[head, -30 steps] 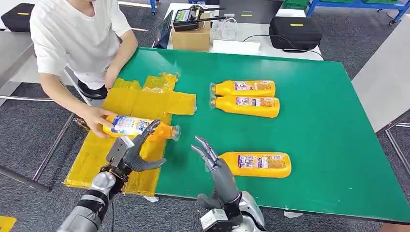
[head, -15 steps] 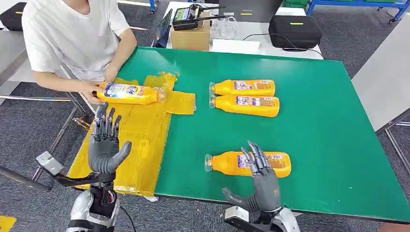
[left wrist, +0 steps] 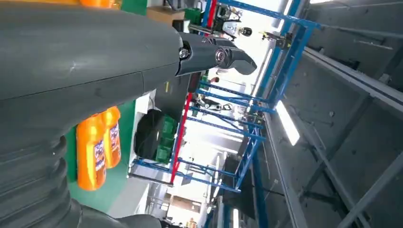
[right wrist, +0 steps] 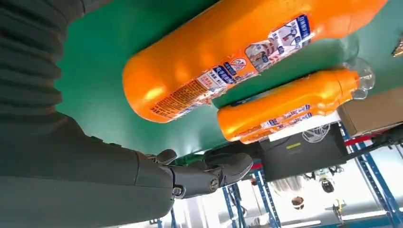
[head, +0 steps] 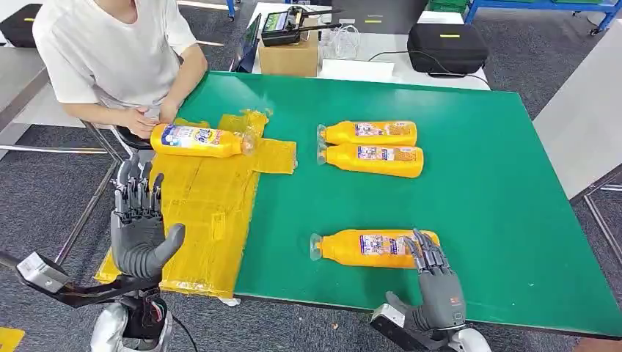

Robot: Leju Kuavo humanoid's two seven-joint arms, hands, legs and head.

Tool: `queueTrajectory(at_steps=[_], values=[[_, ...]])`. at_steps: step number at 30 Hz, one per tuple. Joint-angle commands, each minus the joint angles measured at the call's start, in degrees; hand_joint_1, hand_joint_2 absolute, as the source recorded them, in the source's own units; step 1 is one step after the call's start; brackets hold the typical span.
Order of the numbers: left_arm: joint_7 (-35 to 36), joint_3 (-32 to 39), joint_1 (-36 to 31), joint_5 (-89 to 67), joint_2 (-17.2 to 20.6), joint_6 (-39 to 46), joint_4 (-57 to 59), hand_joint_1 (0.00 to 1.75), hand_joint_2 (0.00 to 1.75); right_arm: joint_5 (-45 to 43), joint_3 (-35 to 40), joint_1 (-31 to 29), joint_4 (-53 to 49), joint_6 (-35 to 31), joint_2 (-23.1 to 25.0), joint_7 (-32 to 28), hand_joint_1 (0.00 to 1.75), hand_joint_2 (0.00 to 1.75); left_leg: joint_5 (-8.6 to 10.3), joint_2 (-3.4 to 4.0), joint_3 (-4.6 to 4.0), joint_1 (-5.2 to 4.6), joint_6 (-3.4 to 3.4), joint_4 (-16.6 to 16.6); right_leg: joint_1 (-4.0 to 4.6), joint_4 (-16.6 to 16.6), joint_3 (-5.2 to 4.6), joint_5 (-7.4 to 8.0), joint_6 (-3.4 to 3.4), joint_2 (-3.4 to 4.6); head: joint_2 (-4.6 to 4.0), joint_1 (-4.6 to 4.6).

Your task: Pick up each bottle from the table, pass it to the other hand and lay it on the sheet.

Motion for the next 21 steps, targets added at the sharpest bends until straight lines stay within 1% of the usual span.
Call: queueTrajectory(at_steps=[1, 2, 4, 5, 7, 8, 9, 10, 12, 13, 14, 15, 16, 17, 19, 21], values=[[-0.3, -0.9, -1.6, -2.1, 0.3, 0.8, 2.5, 0.00, 1.75, -2.6, -1.1, -4.1, 6.8, 5.5, -1.7, 0.6, 0.00, 1.75, 0.00, -0.03, 0.08, -0.02, 0.12, -0.1, 0.02, -0.1, 0.08, 0.01, -0.15, 0.00, 0.00, 0.02], [0.0, -1.3, -2.4, -1.4, 0.4, 0.5, 3.7, 0.00, 1.75, -2.6, -1.1, -6.3, 10.5, 5.8, -1.6, -0.3, 0.00, 1.75, 0.01, -0.04, 0.14, -0.01, 0.18, -0.1, 0.05, -0.2, 0.16, 0.03, -0.23, -0.01, 0.00, 0.00], [0.1, -2.0, -3.4, -1.2, 0.5, 0.3, 5.3, 0.00, 1.75, -1.8, -0.9, -9.9, 15.5, 6.0, -1.6, -1.9, 0.00, 1.75, 0.03, 0.03, 0.09, -0.01, 0.12, -0.1, 0.02, -0.1, 0.11, 0.07, -0.13, 0.06, 0.00, 0.02], [0.1, -2.6, -3.8, -1.1, 0.5, 0.1, 6.1, 0.00, 1.75, -1.8, -1.0, -11.7, 17.7, 6.0, -1.2, -3.0, 0.00, 1.75, 0.05, 0.06, 0.19, 0.02, 0.19, -0.2, 0.07, -0.3, 0.21, 0.13, -0.23, 0.11, 0.00, 0.02], [0.0, -3.3, -4.3, -0.8, 0.5, -0.3, 7.5, 0.00, 1.75, -1.0, -0.8, -15.6, 22.3, 5.5, -0.3, -4.5, 0.00, 1.75, 0.04, 0.10, 0.13, -0.01, 0.10, -0.1, 0.01, -0.1, 0.11, 0.08, -0.13, 0.10, 0.00, 0.02], [-0.2, -3.7, -4.9, -0.5, 0.2, -0.5, 8.3, 0.00, 1.75, -1.3, -0.7, -18.3, 25.3, 5.0, 0.9, -5.3, 0.00, 1.75, 0.10, 0.12, 0.23, 0.01, 0.18, -0.2, 0.06, -0.3, 0.21, 0.16, -0.27, 0.14, 0.00, 0.04], [-0.3, -4.1, -5.3, -0.4, 0.1, -0.6, 8.7, 0.00, 1.75, -0.7, -0.1, -20.1, 26.9, 4.8, 1.7, -5.4, 0.00, 1.75, 0.07, 0.12, 0.18, -0.02, 0.13, -0.1, 0.01, -0.2, 0.13, 0.12, -0.20, 0.13, 0.00, 0.00], [-0.3, -4.6, -5.5, -0.4, 0.1, -0.7, 9.0, 0.00, 1.75, -0.7, 0.3, -21.5, 28.3, 5.2, 2.4, -5.4, 0.00, 1.75, 0.10, 0.16, 0.26, 0.01, 0.17, -0.2, 0.06, -0.3, 0.19, 0.18, -0.30, 0.19, 0.00, 0.02], [-0.7, -5.4, -6.0, -1.0, 0.3, -0.5, 9.3, 0.00, 1.75, -0.8, 1.8, -23.9, 30.8, 6.4, 3.5, -5.4, 0.00, 1.75, 0.04, 0.16, 0.17, -0.01, 0.10, -0.1, 0.02, -0.1, 0.09, 0.09, -0.16, 0.17, 0.00, 0.02], [-0.7, -5.4, -6.2, -0.9, 0.4, -0.4, 9.3, 0.00, 1.75, 0.9, 3.0, -24.8, 32.0, 6.6, 3.9, -3.9, 0.00, 1.75, 0.05, 0.19, 0.25, 0.01, 0.14, -0.2, 0.06, -0.2, 0.15, 0.12, -0.25, 0.21, 0.00, 0.00], [-0.8, -5.4, -6.3, -0.9, 0.4, -0.3, 9.2, 0.00, 1.75, 1.3, 3.4, -25.1, 32.5, 6.6, 4.0, -3.3, 0.00, 1.75, 0.05, 0.09, 0.19, -0.02, 0.10, -0.1, 0.01, -0.1, 0.13, 0.06, -0.14, 0.10, 0.00, 0.00], [-0.7, -5.2, -6.1, -0.6, 0.5, -0.1, 8.7, 0.00, 1.75, 4.6, 5.2, -26.2, 34.0, 6.0, 3.8, -0.1, 0.00, 1.75, 0.06, 0.11, 0.29, 0.03, 0.16, -0.2, 0.08, -0.2, 0.22, 0.10, -0.26, 0.13, 0.00, 0.02], [-0.6, -5.1, -5.9, -0.5, 0.6, 0.0, 8.3, 0.00, 1.75, 4.3, 5.3, -26.9, 35.3, 6.9, 4.1, 1.1, 0.00, 1.75, 0.05, 0.17, 0.34, 0.05, 0.20, -0.2, 0.12, -0.2, 0.24, 0.11, -0.33, 0.21, 0.00, 0.00], [-0.5, -5.0, -5.6, -0.4, 0.7, -0.1, 7.8, 0.00, 1.75, 4.3, 5.5, -27.3, 35.9, 7.5, 4.2, 1.6, 0.00, 1.75, 0.02, 0.16, 0.26, 0.02, 0.15, -0.1, 0.07, -0.1, 0.17, 0.06, -0.21, 0.18, 0.00, 0.02], [-0.4, -5.0, -5.2, -0.5, 0.6, -0.3, 7.5, 0.00, 1.75, 5.5, 6.1, -28.1, 36.7, 6.0, 4.0, 3.1, 0.00, 1.75, 0.03, 0.16, 0.29, 0.02, 0.18, -0.2, 0.09, -0.1, 0.20, 0.07, -0.26, 0.19, 0.00, 0.02], [-0.3, -4.9, -4.8, -0.7, 0.7, -0.4, 7.3, 0.00, 1.75, 5.4, 6.2, -28.5, 36.9, 6.9, 4.0, 3.7, 0.00, 1.75, 0.03, 0.13, 0.33, 0.04, 0.23, -0.2, 0.12, -0.2, 0.27, 0.07, -0.33, 0.17, 0.00, 0.00]])
